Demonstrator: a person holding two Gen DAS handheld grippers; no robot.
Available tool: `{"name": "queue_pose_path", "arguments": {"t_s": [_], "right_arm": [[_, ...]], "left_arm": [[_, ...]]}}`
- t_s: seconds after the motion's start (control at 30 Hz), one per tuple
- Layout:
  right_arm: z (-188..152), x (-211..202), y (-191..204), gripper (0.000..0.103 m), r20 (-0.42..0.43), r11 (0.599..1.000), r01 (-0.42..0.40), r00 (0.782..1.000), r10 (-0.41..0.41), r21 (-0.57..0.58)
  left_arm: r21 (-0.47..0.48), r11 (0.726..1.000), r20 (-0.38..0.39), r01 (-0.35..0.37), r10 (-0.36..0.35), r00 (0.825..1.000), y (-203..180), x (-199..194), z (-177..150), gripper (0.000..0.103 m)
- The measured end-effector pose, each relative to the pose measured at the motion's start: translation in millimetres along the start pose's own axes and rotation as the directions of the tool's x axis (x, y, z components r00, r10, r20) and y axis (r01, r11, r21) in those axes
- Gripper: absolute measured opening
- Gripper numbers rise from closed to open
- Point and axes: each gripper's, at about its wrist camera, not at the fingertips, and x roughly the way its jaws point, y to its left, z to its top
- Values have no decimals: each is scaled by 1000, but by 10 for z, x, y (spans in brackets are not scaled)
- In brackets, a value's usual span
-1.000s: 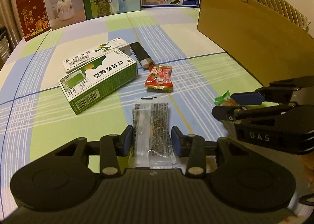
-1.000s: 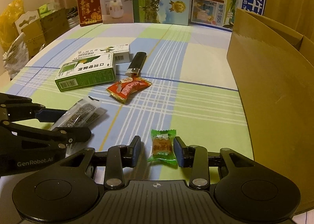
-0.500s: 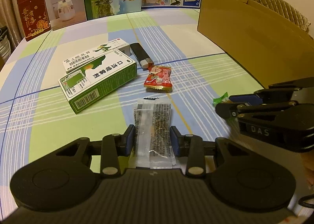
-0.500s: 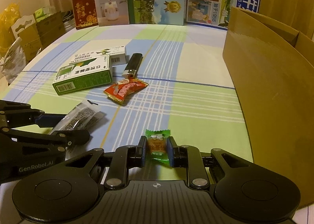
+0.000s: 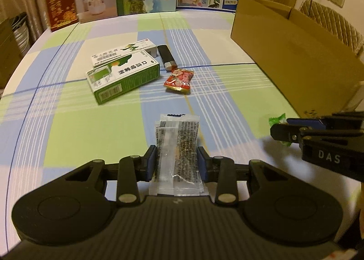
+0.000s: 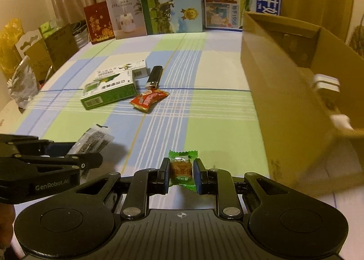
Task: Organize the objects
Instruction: 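Lift both held items off the table toward the cardboard box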
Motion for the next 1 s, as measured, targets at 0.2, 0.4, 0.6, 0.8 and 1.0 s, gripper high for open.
{"name": "queue_pose_path", "arguments": {"t_s": [0.2,0.4,0.6,0.8,1.0], "right_arm": [[-90,-519,24,18,31,1000,-12,999,12,9],[-160,-969,-68,18,70,1000,-5,998,3,24],[-293,-1317,-329,18,97,997,49,994,-54,53],[-407,-1629,-583,18,121,992,93,987,-103,83],[-437,-1833,-801,18,138,985,129,980,-144,116]], "left_arm": [[-40,999,3,-13,13,1000,-237,-452,-134,31],[-76,997,19,-2,4,1000,-555,-854,-236,31],[-71,997,52,27,-24,998,-915,-1148,-301,31],[-38,997,85,73,-69,994,-1253,-1345,-259,31],[7,993,110,115,-115,987,-1556,-1475,-178,31]]}}
